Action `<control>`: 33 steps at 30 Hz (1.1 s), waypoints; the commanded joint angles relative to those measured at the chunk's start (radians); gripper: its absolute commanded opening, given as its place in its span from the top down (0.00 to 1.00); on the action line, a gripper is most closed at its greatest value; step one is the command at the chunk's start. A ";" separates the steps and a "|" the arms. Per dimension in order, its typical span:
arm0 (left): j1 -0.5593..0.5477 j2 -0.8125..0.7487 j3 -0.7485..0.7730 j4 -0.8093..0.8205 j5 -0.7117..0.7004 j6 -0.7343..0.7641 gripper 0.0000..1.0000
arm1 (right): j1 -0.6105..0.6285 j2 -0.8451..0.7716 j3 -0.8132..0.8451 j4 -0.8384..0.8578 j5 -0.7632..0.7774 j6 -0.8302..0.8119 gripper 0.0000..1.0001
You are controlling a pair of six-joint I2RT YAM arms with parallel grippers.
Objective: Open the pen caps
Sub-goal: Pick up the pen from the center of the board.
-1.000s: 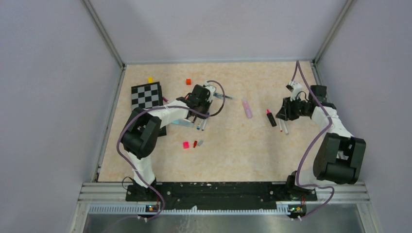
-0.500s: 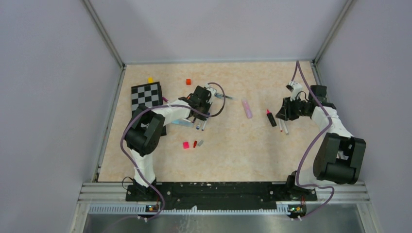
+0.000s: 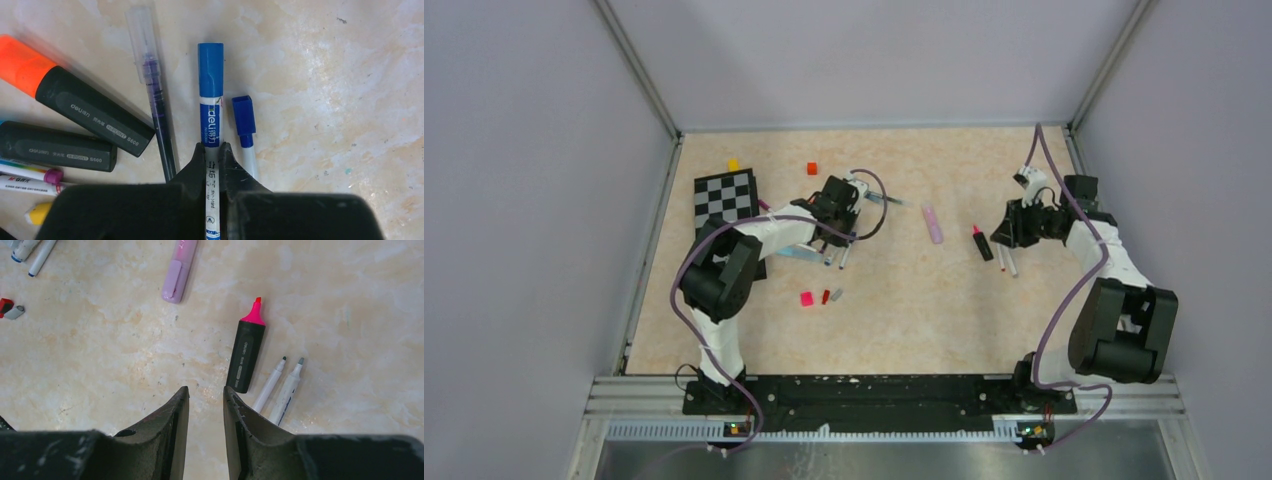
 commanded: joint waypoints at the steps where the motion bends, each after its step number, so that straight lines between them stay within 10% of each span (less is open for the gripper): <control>1: 0.004 -0.120 0.036 -0.014 -0.004 0.000 1.00 | -0.008 -0.049 0.024 0.002 -0.061 -0.024 0.69; 9: 0.004 -0.346 -0.073 0.068 0.186 -0.061 1.00 | -0.006 -0.115 0.003 -0.028 -0.266 -0.087 0.70; 18: -0.021 -0.640 -0.434 0.614 0.489 -0.311 1.00 | 0.001 -0.242 -0.161 0.268 -0.654 0.130 0.52; 23: -0.091 -0.678 -0.563 0.915 0.477 -0.475 1.00 | 0.075 -0.287 -0.334 0.796 -0.721 0.592 0.40; 33: -0.246 -0.548 -0.642 1.289 0.254 -0.610 1.00 | 0.306 -0.229 -0.370 0.944 -0.621 0.792 0.38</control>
